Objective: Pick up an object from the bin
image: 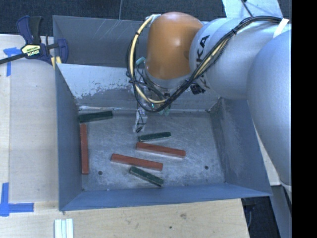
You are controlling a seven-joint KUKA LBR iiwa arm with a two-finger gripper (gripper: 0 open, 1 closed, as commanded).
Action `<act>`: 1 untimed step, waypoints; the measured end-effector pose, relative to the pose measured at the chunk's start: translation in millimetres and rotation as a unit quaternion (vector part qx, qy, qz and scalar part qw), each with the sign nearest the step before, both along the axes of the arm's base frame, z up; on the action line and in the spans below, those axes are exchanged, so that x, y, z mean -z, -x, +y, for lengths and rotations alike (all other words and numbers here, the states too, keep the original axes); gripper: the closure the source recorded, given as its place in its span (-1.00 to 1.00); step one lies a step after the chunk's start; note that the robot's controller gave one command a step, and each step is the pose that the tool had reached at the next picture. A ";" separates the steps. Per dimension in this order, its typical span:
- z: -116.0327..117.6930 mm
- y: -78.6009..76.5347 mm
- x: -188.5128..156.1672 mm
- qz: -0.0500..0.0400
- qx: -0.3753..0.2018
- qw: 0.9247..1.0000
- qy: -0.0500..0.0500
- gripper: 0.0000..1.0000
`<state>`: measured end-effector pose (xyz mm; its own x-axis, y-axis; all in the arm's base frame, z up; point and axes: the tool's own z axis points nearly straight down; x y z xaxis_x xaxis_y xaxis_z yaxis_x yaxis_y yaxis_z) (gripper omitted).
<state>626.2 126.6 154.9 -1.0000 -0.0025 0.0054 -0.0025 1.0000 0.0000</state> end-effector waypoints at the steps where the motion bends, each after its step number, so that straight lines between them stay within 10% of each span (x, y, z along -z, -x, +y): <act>1: -81.4 30.9 87.7 -0.001 0.044 0.999 0.000 -1.00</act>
Offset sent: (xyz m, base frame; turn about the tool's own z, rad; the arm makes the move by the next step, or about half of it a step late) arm -0.0297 -0.0775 -0.0849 0.0809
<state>595.3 45.2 67.3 -0.9963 0.0864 0.0043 0.0864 0.9963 -0.0002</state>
